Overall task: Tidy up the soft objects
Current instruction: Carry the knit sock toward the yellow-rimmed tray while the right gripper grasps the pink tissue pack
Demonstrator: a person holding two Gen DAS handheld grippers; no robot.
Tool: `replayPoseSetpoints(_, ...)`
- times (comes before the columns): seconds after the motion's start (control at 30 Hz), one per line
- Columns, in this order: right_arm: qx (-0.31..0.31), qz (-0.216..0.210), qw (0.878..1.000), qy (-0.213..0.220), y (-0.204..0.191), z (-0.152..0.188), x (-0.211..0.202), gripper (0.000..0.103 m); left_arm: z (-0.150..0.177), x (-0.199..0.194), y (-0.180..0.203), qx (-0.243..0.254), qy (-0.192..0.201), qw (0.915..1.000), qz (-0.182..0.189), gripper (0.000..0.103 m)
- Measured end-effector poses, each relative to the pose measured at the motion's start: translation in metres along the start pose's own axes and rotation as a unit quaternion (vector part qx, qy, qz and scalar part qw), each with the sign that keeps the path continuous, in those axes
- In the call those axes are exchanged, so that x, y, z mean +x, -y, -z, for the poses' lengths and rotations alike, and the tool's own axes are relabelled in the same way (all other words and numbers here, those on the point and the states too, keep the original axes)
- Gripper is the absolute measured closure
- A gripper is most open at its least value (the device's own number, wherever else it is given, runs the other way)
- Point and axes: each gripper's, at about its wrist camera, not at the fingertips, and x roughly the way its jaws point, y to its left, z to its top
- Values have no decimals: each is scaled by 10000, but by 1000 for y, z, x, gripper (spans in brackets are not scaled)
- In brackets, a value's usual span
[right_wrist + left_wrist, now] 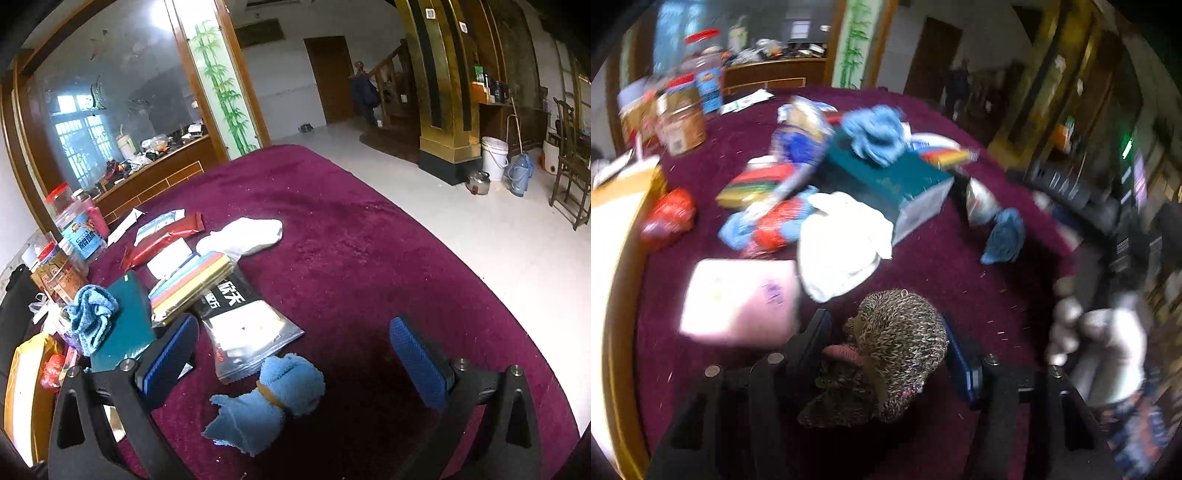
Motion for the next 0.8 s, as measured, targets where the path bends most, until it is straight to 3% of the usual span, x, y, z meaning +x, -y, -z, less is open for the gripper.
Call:
replayPoseSetpoints(0.17, -264, -146, 9995, -4, -13, 4, -8, 0, 12, -61, -34, -492, 426, 9975, 260, 41)
replayPoseSetpoints(0.3, -982, -881, 9911, -173, -60, 20, -44, 0, 22, -104, -73, -687, 751, 9948, -92, 41)
replayPoseSetpoints(0.37, -1625, -1351, 9767, -381, -98, 34, -56, 0, 27, -115, -91, -818, 836, 9927, -279, 41)
replayPoseSetpoints(0.5, -2933, -2304, 9199, -1212, -179, 76, -55, 0, 37, -121, -122, -1195, 942, 9878, -331, 41)
replayPoseSetpoints(0.63, -3951, -2388, 8768, -1346, -232, 108, -49, 0, 46, -122, -136, -1319, 885, 9868, -319, 41)
replayPoseSetpoints(0.73, -4296, -2511, 8496, -1749, -255, 116, -31, 0, 53, -132, -146, -1386, 941, 9852, -362, 41)
replayPoseSetpoints(0.8, -4398, -2519, 8383, -2008, -261, 117, -17, 0, 55, -136, -151, -1430, 990, 9839, -405, 41)
